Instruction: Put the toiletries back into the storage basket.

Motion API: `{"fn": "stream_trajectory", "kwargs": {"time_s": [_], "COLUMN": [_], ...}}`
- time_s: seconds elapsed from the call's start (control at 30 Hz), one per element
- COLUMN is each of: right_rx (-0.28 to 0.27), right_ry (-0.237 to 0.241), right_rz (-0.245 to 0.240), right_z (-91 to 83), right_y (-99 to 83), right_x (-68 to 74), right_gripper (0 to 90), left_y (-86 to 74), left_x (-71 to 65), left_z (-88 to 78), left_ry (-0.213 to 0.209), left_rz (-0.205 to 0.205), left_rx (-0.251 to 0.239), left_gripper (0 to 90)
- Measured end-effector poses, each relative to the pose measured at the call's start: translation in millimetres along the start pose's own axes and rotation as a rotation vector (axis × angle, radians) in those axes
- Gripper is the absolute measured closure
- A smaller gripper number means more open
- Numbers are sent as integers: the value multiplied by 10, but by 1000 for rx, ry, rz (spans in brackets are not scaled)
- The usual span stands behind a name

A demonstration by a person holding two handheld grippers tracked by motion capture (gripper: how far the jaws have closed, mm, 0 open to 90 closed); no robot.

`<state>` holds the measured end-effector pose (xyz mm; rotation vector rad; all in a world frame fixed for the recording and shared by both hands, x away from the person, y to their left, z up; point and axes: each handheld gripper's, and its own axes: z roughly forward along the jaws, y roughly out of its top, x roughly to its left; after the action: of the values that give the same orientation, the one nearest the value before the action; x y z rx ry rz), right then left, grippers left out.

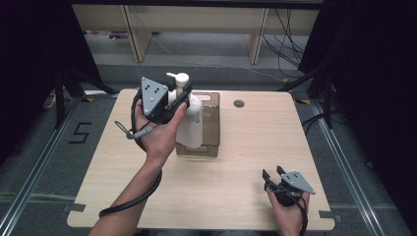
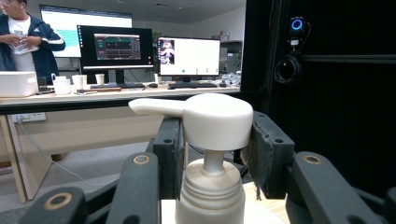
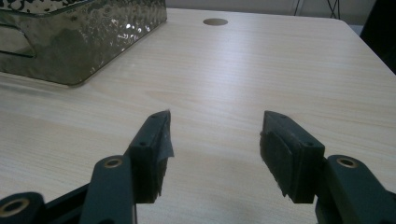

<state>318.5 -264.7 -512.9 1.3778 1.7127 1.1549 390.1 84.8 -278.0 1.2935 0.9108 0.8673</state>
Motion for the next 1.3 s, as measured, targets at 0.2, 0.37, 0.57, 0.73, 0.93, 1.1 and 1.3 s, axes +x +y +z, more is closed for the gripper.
{"fn": "stream_trajectory", "kwargs": {"time_s": [0.2, 0.37, 0.57, 0.73, 0.93, 1.1, 1.3], "right_rx": [-11, -11, -11, -11, 2, -12, -15], "right_ry": [-1, 0, 0, 1, 6, 3, 2], "right_rz": [-32, -37, -39, -32, -5, -40, -47], "right_z": [7, 11, 11, 8, 1, 11, 12], "right_y": [3, 3, 2, 3, -2, 2, 2], "right_x": [-25, -30, -26, -24, 1, -25, -28], "right_gripper": [437, 436, 436, 435, 436, 435, 435], "left_y": [-53, -96, -141, -186, -236, -244, -241], "left_x": [-5, 28, 43, 55, 70, 71, 76], "left_z": [78, 138, 190, 239, 278, 300, 324], "left_ry": [8, 14, 27, 39, 54, 58, 68], "left_rz": [-1, 15, 13, 13, 12, 2, 4], "left_rx": [17, 19, 32, 44, 54, 56, 56], "left_gripper": [590, 590, 590, 590, 590, 590, 590]}}
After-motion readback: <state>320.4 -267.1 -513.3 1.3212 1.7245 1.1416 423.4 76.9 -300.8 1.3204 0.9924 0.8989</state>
